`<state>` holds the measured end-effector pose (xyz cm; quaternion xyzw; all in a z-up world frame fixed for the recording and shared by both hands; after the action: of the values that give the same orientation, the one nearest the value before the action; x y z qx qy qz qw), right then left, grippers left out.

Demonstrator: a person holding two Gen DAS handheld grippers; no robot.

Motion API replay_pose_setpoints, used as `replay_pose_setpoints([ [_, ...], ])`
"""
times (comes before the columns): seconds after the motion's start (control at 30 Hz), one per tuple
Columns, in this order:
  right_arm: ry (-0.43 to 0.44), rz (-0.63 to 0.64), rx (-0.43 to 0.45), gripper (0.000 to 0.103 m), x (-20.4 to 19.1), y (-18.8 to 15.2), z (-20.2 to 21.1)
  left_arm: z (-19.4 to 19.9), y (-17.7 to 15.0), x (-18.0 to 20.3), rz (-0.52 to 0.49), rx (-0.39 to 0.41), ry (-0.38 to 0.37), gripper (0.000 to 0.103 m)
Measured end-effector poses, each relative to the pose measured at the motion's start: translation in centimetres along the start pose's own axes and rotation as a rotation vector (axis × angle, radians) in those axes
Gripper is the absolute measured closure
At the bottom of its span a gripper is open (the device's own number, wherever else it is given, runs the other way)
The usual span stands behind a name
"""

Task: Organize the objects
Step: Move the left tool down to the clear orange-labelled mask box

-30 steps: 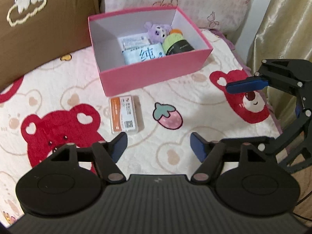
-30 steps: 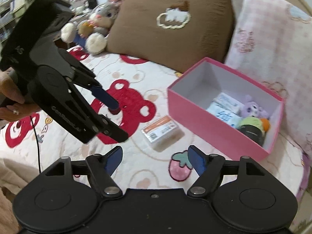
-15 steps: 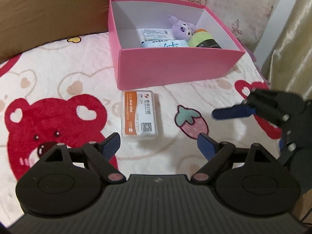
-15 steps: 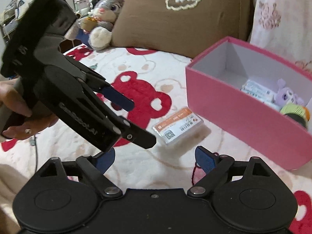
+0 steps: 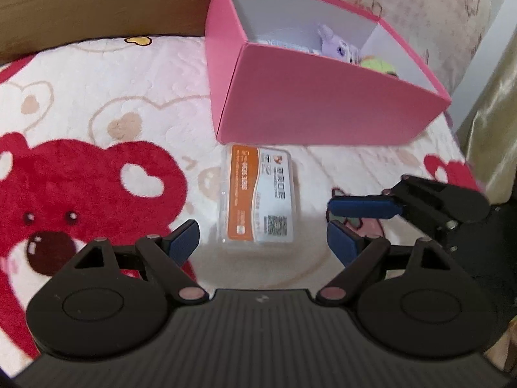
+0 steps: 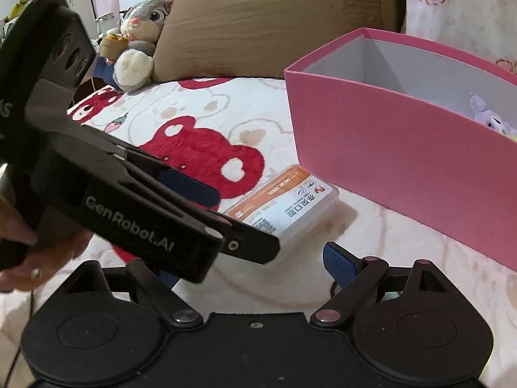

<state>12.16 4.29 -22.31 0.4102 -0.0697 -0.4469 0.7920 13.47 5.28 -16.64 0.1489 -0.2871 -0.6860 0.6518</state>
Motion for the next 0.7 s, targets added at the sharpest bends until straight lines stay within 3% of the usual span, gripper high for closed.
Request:
replay_pose_setpoints([
  [0.1, -0.061, 0.040, 0.009, 0.012, 0.3, -0.1, -0.8, -0.8, -0.1, 0.0, 0.058, -0.011, -0.050, 0.019],
  [0.23, -0.038, 0.010, 0.012, 0.012, 0.8, -0.4, -1.2, -1.1, -0.1, 0.6, 0.087, -0.014, -0.078, 0.025],
  [0.3, -0.022, -0.008, 0.008, 0.012, 1.1, -0.6, -1.1, -1.2, -0.2, 1.1, 0.091, -0.022, -0.100, 0.041],
  [0.37, -0.018, -0.018, 0.004, 0.011, 1.3, -0.8, -0.8, -1.4, -0.4, 1.6, 0.110, -0.046, -0.143, 0.046],
  [0.6, -0.066, -0.018, 0.007, 0.011, 2.2, -1.1, -0.5, -2.1, -0.3, 2.0, 0.186, -0.071, -0.169, 0.054],
  [0.7, -0.100, -0.019, -0.001, 0.013, 2.5, -1.3, -1.3, -2.6, -0.3, 1.5, 0.183, -0.068, -0.107, 0.056],
])
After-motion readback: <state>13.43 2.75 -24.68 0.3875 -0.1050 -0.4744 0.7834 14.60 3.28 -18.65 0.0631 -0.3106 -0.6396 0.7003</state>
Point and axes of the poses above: each gripper's, at about its wrist camera, not at the fingertips, and z roughly against the way its jaws point, x to its right, y to its top, the point moved 6 cm from there along -z, roughly the way its jaws point, and after that the axes turned 11 degrees about y, right-handed, at the moved point
